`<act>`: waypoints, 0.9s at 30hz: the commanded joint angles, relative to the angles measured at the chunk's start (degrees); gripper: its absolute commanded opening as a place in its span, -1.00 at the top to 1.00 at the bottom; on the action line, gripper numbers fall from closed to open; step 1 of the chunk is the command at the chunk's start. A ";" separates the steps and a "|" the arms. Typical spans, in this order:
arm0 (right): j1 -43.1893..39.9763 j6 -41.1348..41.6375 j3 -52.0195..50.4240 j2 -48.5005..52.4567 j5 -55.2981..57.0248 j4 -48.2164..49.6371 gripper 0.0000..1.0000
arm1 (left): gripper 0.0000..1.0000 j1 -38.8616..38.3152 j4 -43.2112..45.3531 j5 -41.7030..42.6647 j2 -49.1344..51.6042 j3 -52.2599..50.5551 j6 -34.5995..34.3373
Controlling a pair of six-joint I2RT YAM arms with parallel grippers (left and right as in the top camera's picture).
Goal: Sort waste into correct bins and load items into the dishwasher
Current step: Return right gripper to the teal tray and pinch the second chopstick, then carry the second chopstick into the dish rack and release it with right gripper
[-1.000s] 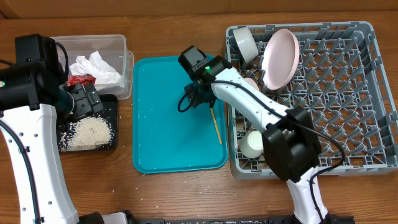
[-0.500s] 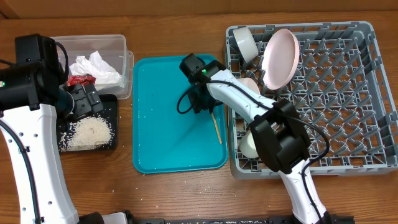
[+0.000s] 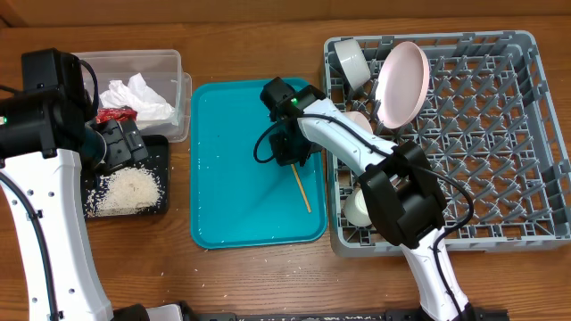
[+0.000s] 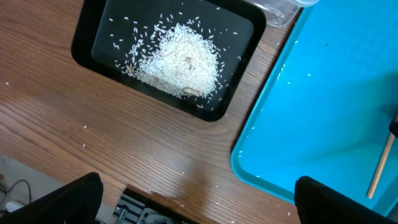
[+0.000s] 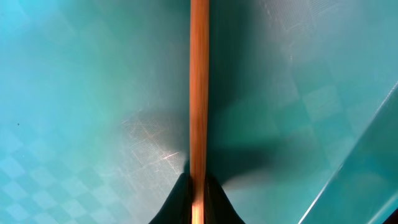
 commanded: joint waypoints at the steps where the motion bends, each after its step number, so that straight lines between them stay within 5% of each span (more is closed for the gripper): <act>1: 0.00 0.17 4.37 0.46 0.83 -2.91 0.92 | -1.00 -0.07 0.02 -0.72 0.31 -0.07 -0.57; 11: -2.29 0.39 44.11 0.31 3.69 -33.38 0.92 | -0.99 -0.07 0.04 -0.72 0.31 -0.07 -0.57; 21: -7.32 1.70 41.99 -15.56 3.96 -33.35 0.92 | -1.00 -0.07 0.02 -0.72 0.31 -0.07 -0.57; 27: -12.00 5.44 22.93 -33.81 11.74 -33.33 0.92 | -1.00 -0.07 0.02 -0.72 0.31 -0.07 -0.57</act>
